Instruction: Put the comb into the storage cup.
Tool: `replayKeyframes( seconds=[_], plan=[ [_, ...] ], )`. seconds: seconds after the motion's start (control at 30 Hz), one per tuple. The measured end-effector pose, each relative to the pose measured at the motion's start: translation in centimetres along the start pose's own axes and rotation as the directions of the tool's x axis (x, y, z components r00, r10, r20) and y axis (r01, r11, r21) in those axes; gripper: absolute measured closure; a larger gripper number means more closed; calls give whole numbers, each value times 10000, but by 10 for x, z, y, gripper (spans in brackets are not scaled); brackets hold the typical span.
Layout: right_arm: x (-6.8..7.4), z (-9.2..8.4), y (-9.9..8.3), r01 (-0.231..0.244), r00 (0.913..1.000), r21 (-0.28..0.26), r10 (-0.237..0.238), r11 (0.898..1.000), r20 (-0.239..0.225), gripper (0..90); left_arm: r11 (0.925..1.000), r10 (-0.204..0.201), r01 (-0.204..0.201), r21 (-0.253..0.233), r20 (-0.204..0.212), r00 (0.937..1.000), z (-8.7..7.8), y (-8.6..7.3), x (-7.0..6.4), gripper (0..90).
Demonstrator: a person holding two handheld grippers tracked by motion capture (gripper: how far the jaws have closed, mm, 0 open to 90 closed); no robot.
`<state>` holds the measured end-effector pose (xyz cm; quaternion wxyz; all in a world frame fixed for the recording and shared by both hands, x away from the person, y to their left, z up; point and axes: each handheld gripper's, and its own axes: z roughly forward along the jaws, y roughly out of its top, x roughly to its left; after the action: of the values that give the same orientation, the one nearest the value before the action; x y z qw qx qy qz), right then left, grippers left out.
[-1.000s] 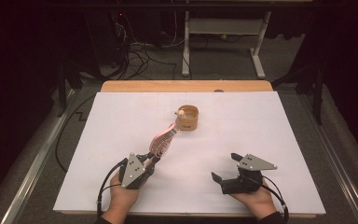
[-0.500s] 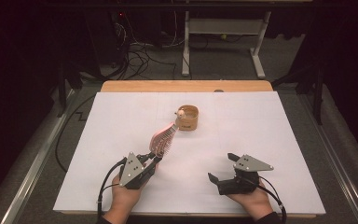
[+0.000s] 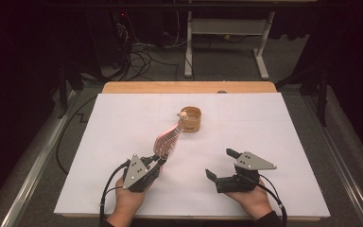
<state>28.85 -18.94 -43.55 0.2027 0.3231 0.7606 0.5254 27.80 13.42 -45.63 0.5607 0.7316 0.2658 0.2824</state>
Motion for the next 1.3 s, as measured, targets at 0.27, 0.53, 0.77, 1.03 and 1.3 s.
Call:
replayKeyframes(
  seconds=[0.27, 0.53, 0.77, 1.03, 1.3],
  plan=[
    [13, 11, 13, 36, 9997, -287, -43, 9996, -233, 1, 9998, 189, -189, 7, -22, 9998, 2, 1, -4, 794],
    [25, 28, 27, 104, 9984, -481, -131, 9988, -552, 1, 9992, 403, -403, 12, -75, 9992, 3, 1, -6, 793],
    [33, 38, 37, 90, 9970, -690, -142, 9976, -755, 1, 9990, 454, -453, 48, -100, 9989, 4, 1, -7, 793],
    [43, 45, 47, 136, 9949, -866, -221, 9962, -984, 1, 9983, 587, -587, 60, -59, 9983, 7, 2, -12, 793],
    [49, 50, 53, 123, 9936, -1011, -234, 9948, -1101, 1, 9981, 615, -614, 93, -77, 9981, 8, 2, -13, 793]
  ],
)
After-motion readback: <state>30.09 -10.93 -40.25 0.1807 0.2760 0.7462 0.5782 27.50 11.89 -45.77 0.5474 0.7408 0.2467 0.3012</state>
